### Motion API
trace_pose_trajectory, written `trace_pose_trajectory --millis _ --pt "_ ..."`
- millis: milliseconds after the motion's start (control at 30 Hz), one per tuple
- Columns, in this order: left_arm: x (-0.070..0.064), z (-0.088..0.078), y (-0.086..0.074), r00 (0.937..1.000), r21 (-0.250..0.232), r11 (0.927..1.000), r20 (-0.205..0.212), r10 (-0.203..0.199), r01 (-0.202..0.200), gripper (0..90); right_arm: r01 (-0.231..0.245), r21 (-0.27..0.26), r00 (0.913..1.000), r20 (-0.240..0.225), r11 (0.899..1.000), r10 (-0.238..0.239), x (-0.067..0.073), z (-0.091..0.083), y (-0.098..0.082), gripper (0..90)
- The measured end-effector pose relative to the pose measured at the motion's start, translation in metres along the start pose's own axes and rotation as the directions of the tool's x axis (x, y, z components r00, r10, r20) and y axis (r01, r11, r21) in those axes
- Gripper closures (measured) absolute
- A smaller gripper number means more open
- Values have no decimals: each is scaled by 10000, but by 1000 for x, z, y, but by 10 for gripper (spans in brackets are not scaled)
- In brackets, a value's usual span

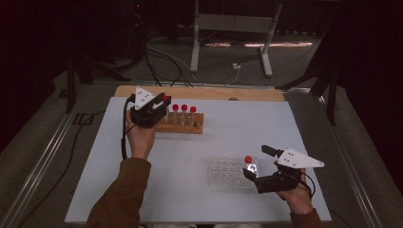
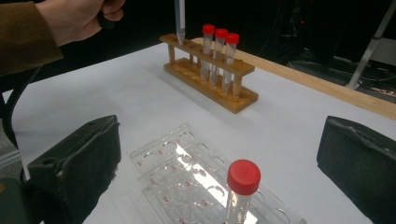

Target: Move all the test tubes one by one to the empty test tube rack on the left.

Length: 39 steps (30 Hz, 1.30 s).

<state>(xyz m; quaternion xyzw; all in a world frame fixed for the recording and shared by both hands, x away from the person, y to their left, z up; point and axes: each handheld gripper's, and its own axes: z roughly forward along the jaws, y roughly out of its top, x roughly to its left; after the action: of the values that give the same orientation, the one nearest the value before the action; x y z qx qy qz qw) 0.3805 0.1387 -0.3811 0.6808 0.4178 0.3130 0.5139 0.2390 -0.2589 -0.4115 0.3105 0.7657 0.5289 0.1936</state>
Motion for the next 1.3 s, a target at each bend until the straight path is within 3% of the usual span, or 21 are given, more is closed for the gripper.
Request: trace_pose_trajectory --millis 200,600,1300 --pt "6 8 -2 9989 -168 9989 -193 -435 431 709 -17 -2 10000 -40 10000 17 1 1 0 0" --pt "7 27 -10 9937 -88 9974 -865 -716 711 708 -5 -84 9999 -105 10000 4 1 0 -1 0" --pt "8 45 -42 9928 1116 9892 -838 -861 952 706 -18 -171 9999 -120 9999 16 2 -3 -1 0"
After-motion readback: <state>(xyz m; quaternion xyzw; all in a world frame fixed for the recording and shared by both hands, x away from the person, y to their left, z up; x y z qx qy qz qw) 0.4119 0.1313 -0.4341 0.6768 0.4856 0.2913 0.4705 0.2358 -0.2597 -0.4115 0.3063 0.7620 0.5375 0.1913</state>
